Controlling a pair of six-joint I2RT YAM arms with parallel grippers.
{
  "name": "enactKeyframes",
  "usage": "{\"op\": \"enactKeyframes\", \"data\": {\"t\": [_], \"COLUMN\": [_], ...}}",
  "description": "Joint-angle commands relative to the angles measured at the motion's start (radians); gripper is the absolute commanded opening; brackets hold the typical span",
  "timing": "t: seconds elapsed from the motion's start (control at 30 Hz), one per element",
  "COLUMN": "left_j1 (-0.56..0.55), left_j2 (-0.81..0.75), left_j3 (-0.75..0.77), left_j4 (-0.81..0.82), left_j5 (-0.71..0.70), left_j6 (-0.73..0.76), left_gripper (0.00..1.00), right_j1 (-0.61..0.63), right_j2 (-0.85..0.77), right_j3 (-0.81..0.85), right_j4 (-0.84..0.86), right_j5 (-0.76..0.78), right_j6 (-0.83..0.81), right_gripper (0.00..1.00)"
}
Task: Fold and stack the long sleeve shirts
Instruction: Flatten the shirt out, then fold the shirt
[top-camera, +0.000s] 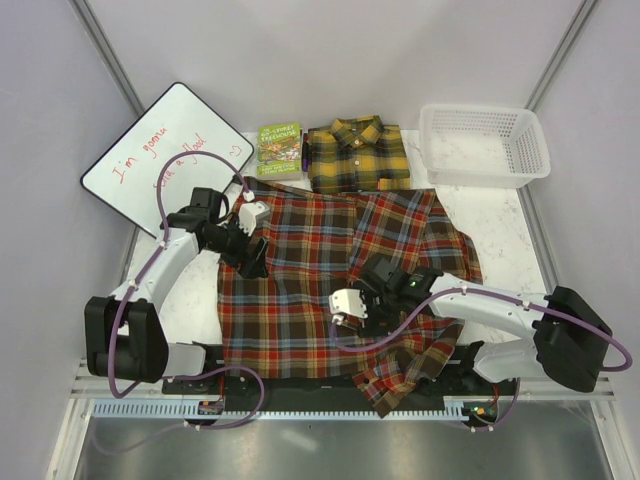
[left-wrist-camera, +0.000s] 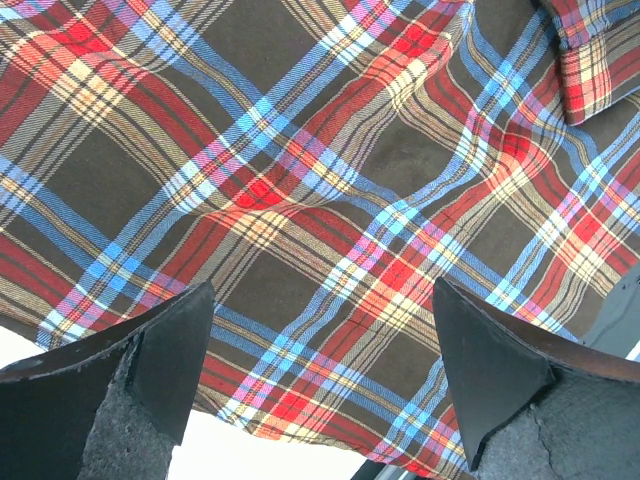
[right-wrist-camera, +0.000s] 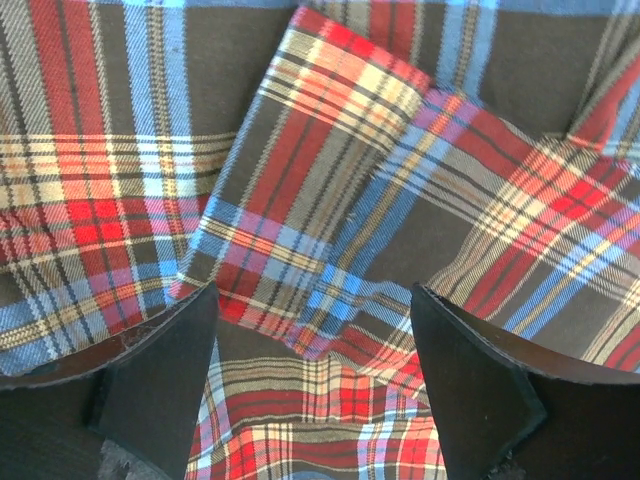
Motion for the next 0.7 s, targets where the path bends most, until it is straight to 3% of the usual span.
{"op": "enactKeyframes", "data": {"t": [0.0,0.43,0.6,0.67], "left_j1": [0.006,0.006,0.006,0.007], "left_j2": [-0.027,-0.001,-0.002,-0.005], "left_j3": [0.0,-0.009,-0.003,-0.001], "left_j4": [0.013,0.001,0.001,0.001], "left_j5": [0.032,0.063,0.05,0.049], "left_j6": [-0.032,-0.04,-0.043,-0.043], "left_gripper": [0.97,0.97,0.97,0.97], "right_j1": [0.047,0.083,0.083,0.084], "right_j2": [-0.005,-0.036,-0.021,-0.02], "right_j3": [-0.028,-0.094,-0.096,-0.086], "right_j4": [0.006,0.056,0.119,0.13], "right_j5": [0.027,0.096,0.138,0.147], "right_j6": [-0.033,-0.041,-0.016,-0.006], "right_gripper": [0.86,0.88,0.78,0.66]}}
